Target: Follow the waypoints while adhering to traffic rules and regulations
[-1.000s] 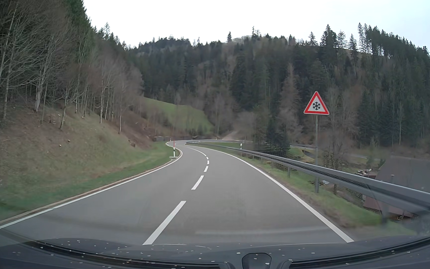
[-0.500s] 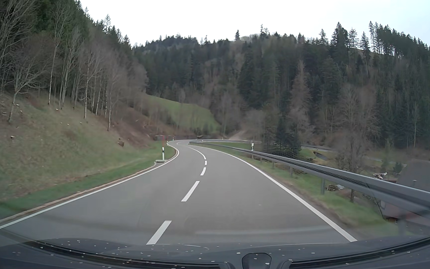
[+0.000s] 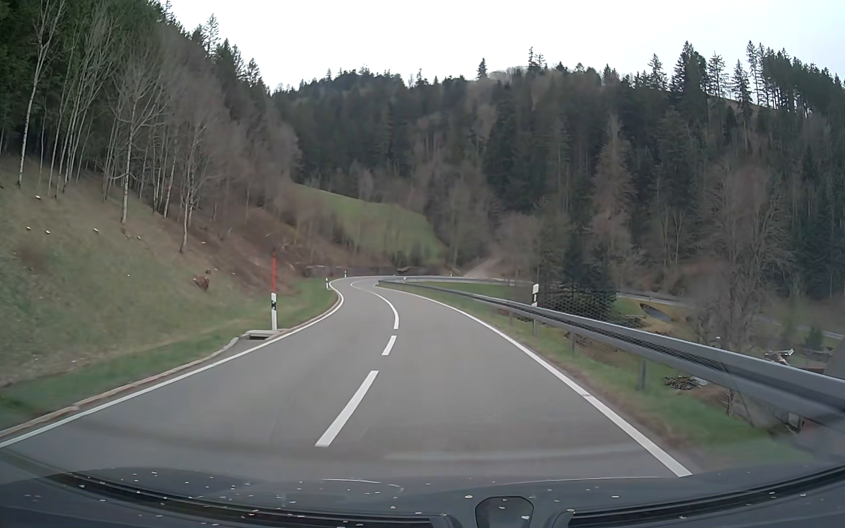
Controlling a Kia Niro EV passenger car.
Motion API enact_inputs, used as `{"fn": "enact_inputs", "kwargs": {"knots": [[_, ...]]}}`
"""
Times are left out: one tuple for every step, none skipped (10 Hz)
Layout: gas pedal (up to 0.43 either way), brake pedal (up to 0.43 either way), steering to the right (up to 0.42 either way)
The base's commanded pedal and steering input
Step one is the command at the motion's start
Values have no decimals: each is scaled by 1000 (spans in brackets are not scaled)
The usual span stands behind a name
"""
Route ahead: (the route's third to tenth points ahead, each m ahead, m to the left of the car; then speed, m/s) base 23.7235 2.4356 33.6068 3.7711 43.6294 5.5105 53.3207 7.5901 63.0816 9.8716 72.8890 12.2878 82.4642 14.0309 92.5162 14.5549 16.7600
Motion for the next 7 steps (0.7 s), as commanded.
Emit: {"fn": "enact_inputs", "kwargs": {"knots": [[0, 159, -14], [0, 159, -19], [0, 152, -22], [0, 152, -24], [0, 152, -24], [0, 152, -25], [0, 152, -27]]}}
